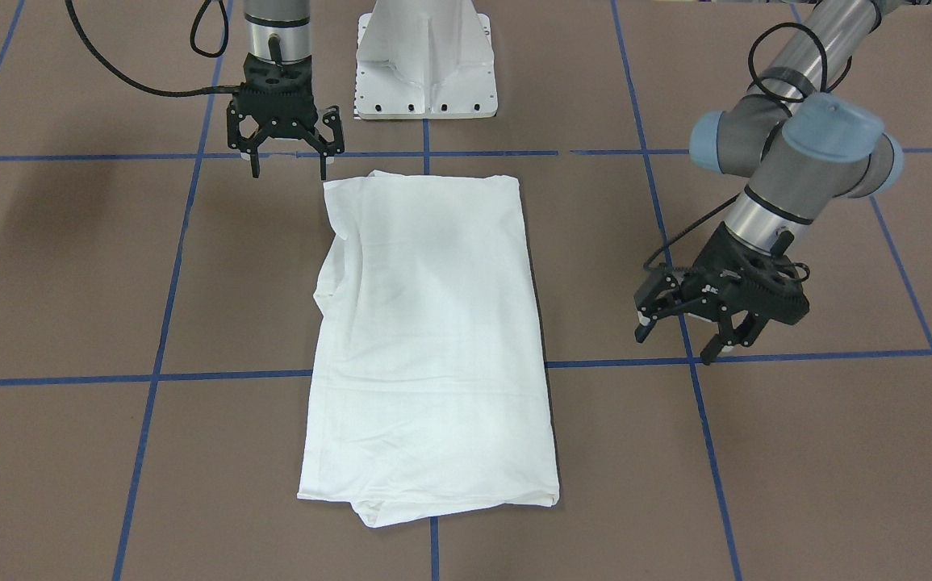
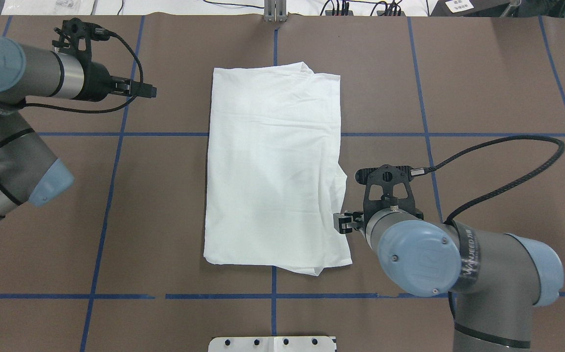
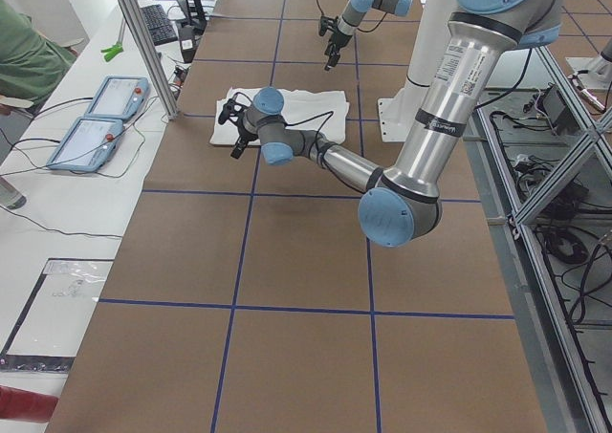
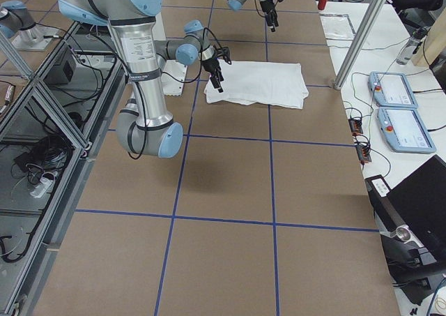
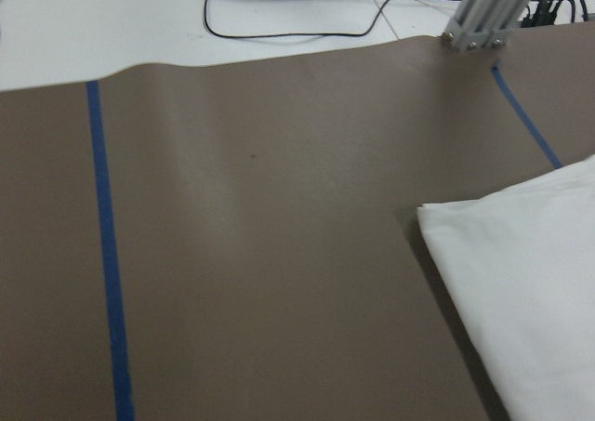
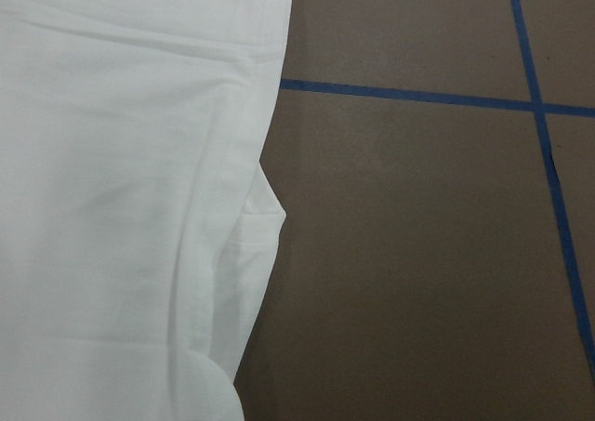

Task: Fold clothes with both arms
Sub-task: 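Lower the left gripper to the near shirt edge while the right gripper aligns beside it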

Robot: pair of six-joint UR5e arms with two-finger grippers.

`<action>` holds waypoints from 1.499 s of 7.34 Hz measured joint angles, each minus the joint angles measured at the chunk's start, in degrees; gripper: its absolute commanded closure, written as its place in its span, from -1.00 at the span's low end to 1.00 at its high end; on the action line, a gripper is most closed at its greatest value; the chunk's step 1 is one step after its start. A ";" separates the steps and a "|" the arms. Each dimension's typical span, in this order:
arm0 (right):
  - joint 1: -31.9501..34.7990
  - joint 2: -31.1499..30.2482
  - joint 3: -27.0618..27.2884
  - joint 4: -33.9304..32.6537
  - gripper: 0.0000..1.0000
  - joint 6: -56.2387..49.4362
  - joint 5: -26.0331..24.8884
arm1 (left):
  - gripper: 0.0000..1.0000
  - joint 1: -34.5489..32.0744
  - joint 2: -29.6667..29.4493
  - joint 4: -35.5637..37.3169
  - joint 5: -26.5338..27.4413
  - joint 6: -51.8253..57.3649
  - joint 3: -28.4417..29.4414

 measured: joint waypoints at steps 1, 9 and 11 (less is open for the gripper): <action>-0.18 -4.84 0.85 9.25 -1.00 1.02 0.01 | -1.00 3.19 2.27 3.96 -0.43 -3.04 -7.07; -7.01 -22.67 -0.25 40.75 -1.00 22.15 -6.18 | -0.53 33.41 5.35 11.29 21.33 -37.49 -15.89; -7.06 -22.59 -0.47 40.90 -1.00 22.22 -6.42 | -0.47 34.76 5.21 11.30 21.69 -38.25 -14.67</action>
